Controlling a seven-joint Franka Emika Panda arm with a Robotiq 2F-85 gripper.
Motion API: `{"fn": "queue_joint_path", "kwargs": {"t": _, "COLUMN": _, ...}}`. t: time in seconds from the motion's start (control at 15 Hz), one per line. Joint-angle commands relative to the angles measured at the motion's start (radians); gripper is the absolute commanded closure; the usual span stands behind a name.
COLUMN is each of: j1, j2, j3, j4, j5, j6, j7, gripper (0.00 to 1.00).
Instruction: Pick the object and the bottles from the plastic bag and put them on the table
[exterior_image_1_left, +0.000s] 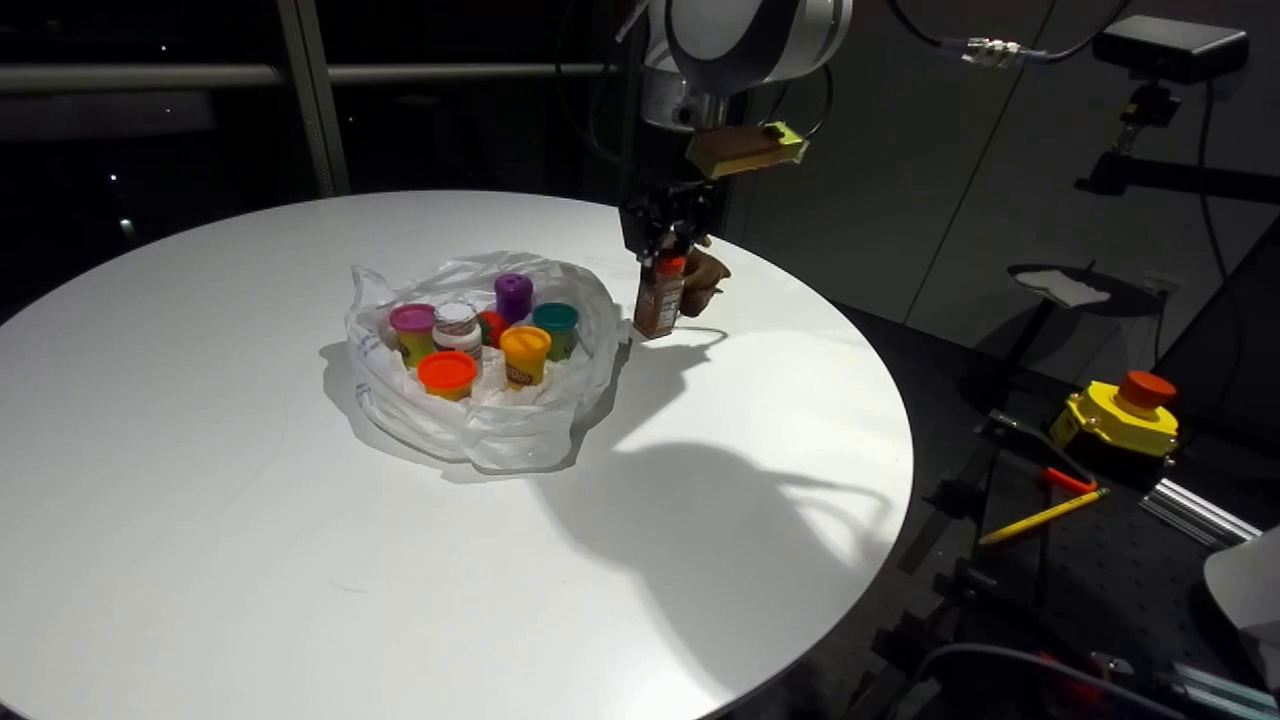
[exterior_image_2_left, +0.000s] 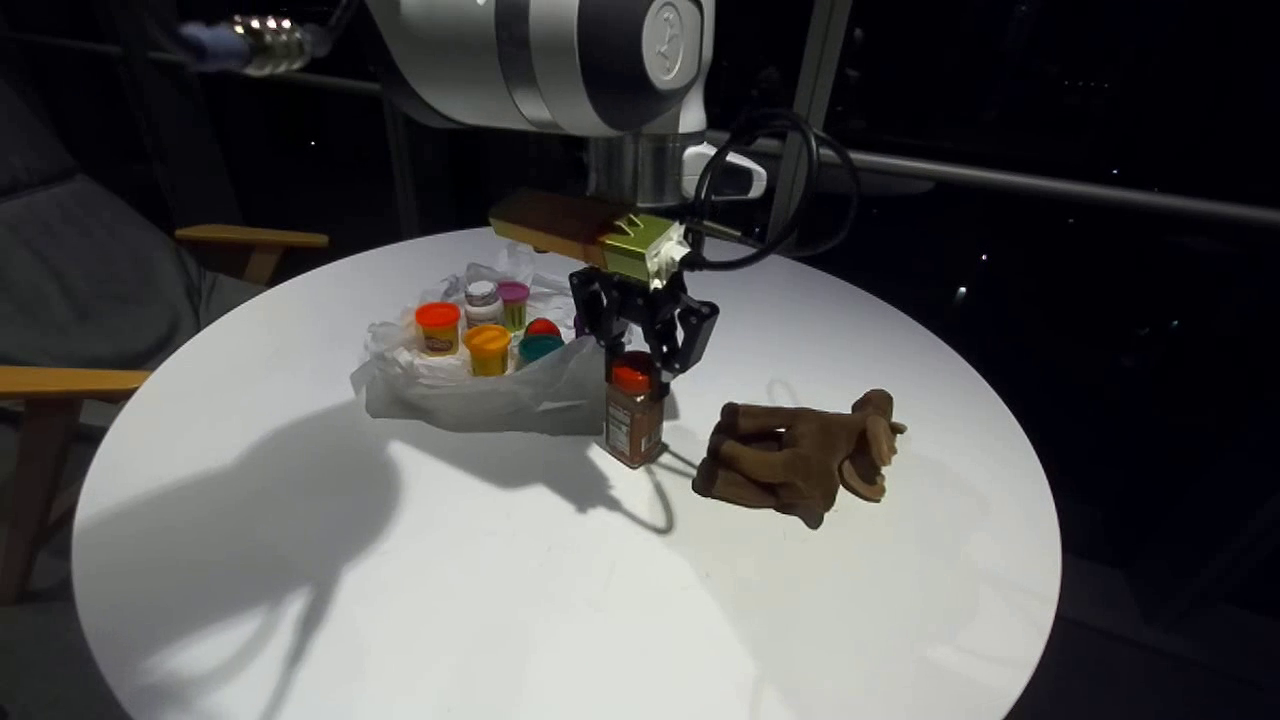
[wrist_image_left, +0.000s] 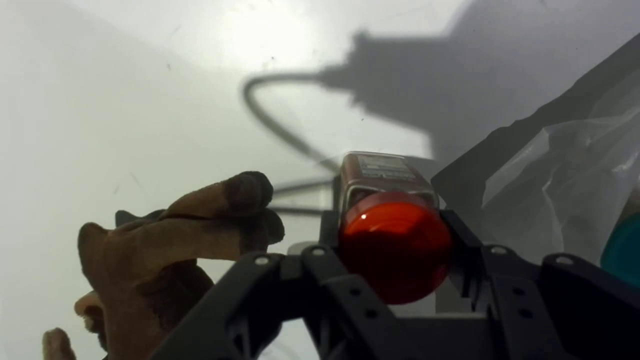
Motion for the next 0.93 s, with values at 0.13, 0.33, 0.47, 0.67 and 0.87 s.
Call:
{"fn": "queue_joint_path", "kwargs": {"t": 0.13, "j1": 0.007, "j2": -0.01, "j3": 0.005, "j4": 0.007, "j5": 0.018, "j6": 0.024, "j7": -0.046, "gripper": 0.17}}
{"fn": "queue_joint_path", "kwargs": {"t": 0.33, "j1": 0.108, "j2": -0.037, "j3": -0.086, "j4": 0.022, "j5": -0.127, "j6": 0.051, "j7": 0.087, "gripper": 0.0}}
{"fn": "queue_joint_path", "kwargs": {"t": 0.47, "j1": 0.164, "j2": -0.043, "j3": -0.123, "j4": 0.051, "j5": -0.218, "j6": 0.053, "j7": 0.16, "gripper": 0.0}}
{"fn": "queue_joint_path", "kwargs": {"t": 0.67, "j1": 0.202, "j2": -0.021, "j3": -0.089, "j4": 0.116, "j5": -0.25, "j6": 0.039, "j7": 0.168, "gripper": 0.0}}
{"fn": "queue_joint_path", "kwargs": {"t": 0.87, "j1": 0.201, "j2": 0.035, "j3": -0.016, "j4": 0.183, "j5": -0.189, "j6": 0.028, "j7": 0.104, "gripper": 0.0}}
